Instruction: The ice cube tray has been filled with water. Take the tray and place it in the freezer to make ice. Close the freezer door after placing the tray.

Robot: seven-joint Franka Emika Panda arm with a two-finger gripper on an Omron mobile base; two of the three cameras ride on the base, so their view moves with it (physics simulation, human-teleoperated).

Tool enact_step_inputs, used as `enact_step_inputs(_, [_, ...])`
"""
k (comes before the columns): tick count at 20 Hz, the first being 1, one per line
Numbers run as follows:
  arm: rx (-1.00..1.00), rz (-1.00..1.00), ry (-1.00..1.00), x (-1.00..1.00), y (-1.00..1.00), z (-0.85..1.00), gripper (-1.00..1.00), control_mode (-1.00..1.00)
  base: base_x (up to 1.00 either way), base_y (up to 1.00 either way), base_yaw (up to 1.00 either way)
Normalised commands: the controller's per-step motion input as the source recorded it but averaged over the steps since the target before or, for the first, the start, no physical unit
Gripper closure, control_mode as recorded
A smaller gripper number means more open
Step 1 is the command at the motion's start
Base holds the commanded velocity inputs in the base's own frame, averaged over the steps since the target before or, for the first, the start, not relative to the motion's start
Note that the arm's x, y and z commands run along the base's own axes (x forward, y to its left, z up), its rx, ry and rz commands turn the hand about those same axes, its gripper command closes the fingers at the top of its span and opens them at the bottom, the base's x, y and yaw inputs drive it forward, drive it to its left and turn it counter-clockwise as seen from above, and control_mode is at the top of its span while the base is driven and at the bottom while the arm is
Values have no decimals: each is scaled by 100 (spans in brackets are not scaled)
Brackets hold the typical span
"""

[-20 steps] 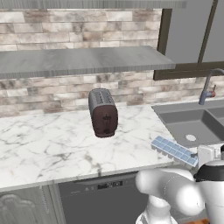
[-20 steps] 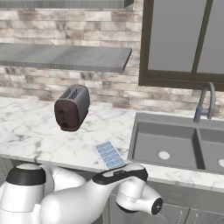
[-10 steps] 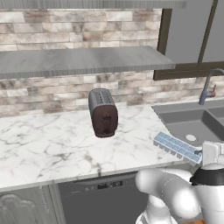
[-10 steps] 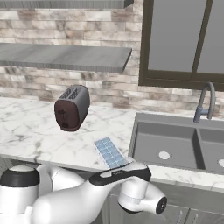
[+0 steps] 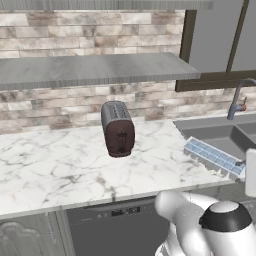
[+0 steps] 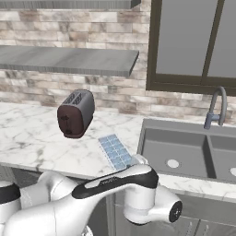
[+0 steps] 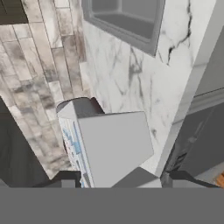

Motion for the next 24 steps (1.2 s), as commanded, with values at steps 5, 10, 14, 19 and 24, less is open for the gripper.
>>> enact_step_inputs(5, [0, -6, -5, -28, 4, 72, 100, -100, 0, 0, 0])
enact_step_inputs(10, [0, -9, -5, -17, 11, 62, 100, -100, 0, 0, 0])
enact_step_inputs(14, [0, -4, -2, -6, 16, 49, 100, -100, 0, 0, 0])
enact_step_inputs(19, [0, -1, 0, -6, 10, 50, 100, -100, 0, 0, 0])
enact_step_inputs(24, [0, -1, -1, -12, 2, 44, 100, -100, 0, 0, 0])
